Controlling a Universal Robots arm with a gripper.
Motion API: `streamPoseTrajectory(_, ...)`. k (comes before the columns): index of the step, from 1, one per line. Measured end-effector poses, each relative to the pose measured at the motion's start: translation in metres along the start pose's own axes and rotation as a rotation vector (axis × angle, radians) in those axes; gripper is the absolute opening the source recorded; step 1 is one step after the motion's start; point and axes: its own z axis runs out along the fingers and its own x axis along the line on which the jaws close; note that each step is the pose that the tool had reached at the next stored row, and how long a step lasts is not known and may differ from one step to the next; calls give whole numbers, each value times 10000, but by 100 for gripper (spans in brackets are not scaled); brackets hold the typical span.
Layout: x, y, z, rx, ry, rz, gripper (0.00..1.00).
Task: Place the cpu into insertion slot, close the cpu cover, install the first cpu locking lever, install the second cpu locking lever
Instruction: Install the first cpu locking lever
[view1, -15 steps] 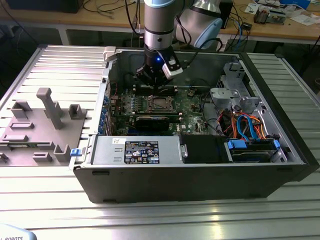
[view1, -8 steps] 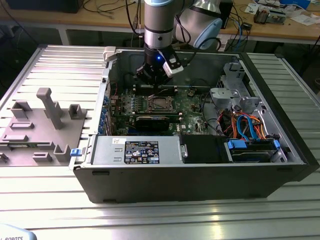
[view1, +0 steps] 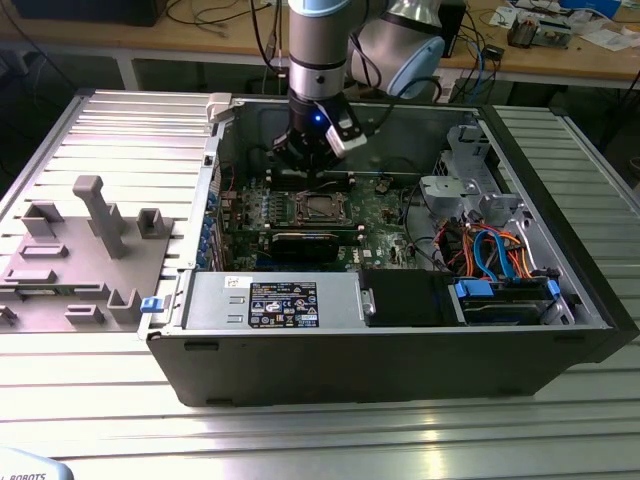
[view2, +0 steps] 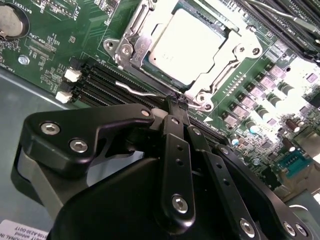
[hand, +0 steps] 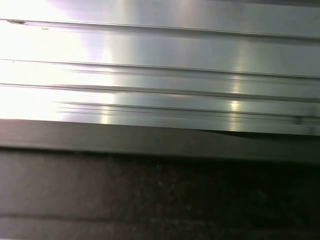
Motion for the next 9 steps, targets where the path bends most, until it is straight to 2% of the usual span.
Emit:
streamPoseTrajectory(3,-18,-1,18,0,0,1,11)
streamPoseTrajectory(9,-108,-6,54,0,3,0,11)
